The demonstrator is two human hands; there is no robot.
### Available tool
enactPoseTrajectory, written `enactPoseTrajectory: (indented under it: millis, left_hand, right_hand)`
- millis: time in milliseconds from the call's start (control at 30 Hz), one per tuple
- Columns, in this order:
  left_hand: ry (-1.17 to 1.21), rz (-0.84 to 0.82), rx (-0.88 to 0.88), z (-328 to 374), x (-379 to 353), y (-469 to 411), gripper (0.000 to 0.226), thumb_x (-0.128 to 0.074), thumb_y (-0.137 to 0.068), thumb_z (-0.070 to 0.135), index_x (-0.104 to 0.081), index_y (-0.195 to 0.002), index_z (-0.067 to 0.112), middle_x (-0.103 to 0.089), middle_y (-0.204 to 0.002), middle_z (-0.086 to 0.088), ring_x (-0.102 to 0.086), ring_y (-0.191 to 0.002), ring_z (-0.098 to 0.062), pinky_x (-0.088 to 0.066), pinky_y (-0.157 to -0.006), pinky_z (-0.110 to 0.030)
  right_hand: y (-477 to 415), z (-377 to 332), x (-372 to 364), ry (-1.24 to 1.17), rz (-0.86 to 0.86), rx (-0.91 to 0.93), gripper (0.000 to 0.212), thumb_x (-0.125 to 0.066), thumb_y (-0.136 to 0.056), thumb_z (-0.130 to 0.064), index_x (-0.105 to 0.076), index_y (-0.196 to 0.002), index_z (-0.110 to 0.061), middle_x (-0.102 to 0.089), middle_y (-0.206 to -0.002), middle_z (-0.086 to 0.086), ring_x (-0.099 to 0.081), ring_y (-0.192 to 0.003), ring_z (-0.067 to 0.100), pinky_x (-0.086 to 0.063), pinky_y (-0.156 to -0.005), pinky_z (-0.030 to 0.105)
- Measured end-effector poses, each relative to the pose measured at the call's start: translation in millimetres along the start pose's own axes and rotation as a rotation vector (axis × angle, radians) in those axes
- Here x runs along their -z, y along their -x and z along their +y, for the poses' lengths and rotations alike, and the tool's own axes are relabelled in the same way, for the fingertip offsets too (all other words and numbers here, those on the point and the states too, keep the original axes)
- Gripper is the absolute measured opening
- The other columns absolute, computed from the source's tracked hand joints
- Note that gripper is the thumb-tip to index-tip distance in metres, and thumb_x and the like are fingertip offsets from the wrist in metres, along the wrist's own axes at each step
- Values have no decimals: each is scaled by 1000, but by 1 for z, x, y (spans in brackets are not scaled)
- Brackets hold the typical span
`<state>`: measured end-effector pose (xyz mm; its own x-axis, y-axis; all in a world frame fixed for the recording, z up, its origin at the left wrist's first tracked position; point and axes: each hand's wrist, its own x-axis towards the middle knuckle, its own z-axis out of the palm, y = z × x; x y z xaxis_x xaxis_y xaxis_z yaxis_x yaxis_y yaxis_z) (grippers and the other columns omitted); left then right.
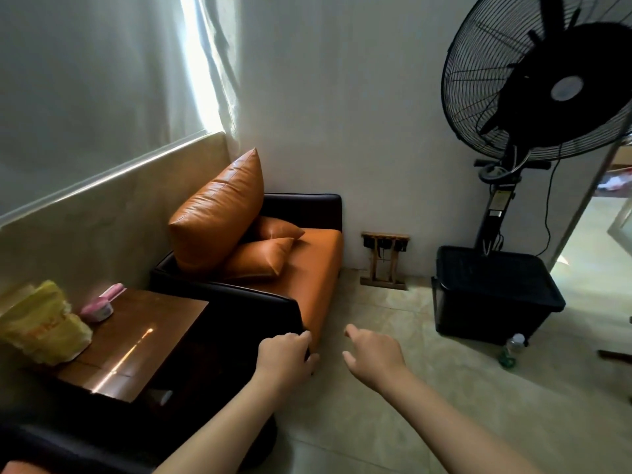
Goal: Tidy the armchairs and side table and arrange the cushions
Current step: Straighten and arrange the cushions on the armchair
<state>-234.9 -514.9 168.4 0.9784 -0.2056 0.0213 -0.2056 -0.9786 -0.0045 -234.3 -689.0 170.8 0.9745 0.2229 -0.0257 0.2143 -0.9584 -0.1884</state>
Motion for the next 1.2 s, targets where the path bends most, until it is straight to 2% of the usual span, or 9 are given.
enactPoseTrajectory:
  millis: [333,500,733,1033,1200]
  left_hand:
    - [72,-89,15,-60,-24,-136,37,-54,-86,49,-52,-114,26,-65,-109,6,-63,-100,-20,-50,-75,-32]
    - [85,-116,59,-76,-33,-195,42,-58,-81,52,-50,-114,28,-64,-112,7,-62,-105,-19,-50,-77,-33]
    - [114,-135,177,-66,-39,-300,52,-59,-77,57,-48,-120,30,-62,-116,9,-60,-109,-18,-48,-80,-32]
    - [95,-28,299,-44,-14,-420,59,-57,-83,57,-43,-133,28,-59,-124,7,-58,-113,-18,-45,-81,-30]
    - [101,-24,347,-46,-13,-454,53,-58,-84,57,-47,-128,29,-62,-119,10,-60,-108,-13,-41,-70,-25]
  right_hand:
    - [-151,17,-8,-31,-68,-35,43,-48,-93,-40,-43,-133,-23,-62,-122,3,-61,-111,26,-48,-82,33]
    - [-218,29,-11,-24,-86,17,46,-49,-93,-41,-41,-134,-23,-59,-123,2,-59,-112,25,-48,-82,33]
    - [-334,76,-5,-33,-101,114,51,-51,-91,-43,-38,-137,-22,-55,-125,2,-56,-115,24,-48,-87,35]
    - [-459,130,29,-34,-76,240,54,-51,-92,-45,-36,-139,-23,-56,-127,2,-58,-115,24,-49,-86,36]
    - [-496,138,29,-73,-62,289,56,-53,-92,-45,-35,-141,-24,-56,-129,1,-59,-115,23,-50,-87,35]
